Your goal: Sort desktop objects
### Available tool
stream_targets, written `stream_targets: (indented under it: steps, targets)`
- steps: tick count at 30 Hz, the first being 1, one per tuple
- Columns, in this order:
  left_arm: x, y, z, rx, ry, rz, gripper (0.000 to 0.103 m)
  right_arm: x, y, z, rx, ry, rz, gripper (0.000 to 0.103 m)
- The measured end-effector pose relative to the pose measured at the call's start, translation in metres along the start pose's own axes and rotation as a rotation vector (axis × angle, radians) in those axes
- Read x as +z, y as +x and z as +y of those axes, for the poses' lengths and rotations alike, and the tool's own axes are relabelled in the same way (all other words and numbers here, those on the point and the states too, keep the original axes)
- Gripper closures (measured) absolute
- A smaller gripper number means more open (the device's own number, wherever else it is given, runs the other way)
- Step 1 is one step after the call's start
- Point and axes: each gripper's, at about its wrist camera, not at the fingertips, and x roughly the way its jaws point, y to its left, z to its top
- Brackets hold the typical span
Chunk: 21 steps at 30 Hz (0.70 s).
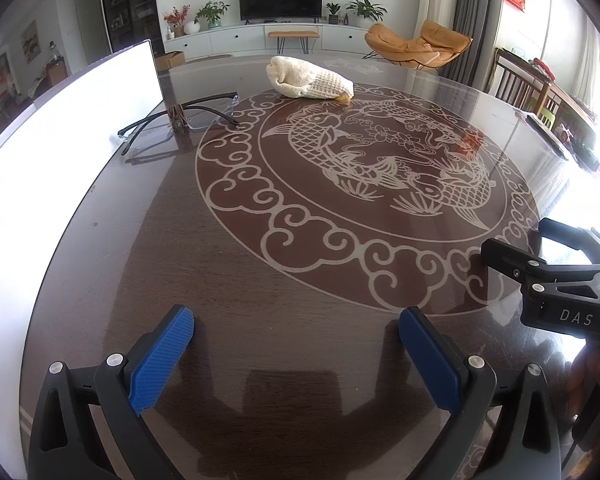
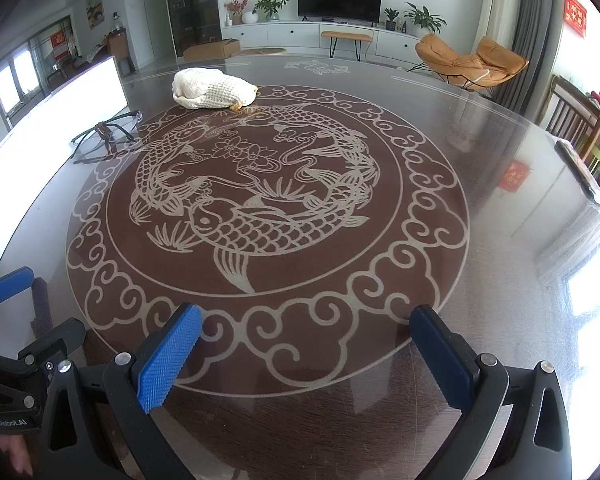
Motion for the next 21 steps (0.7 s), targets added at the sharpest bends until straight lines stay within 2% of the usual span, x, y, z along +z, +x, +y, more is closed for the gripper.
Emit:
stream_targets:
  steps: [21]
  targets:
    - [-0.0001,0.0007,-0.0001,0.002,0.001,0.0,0.0,0.0002,-0.0006,0.0002,0.001,0.0,0.0,0.0]
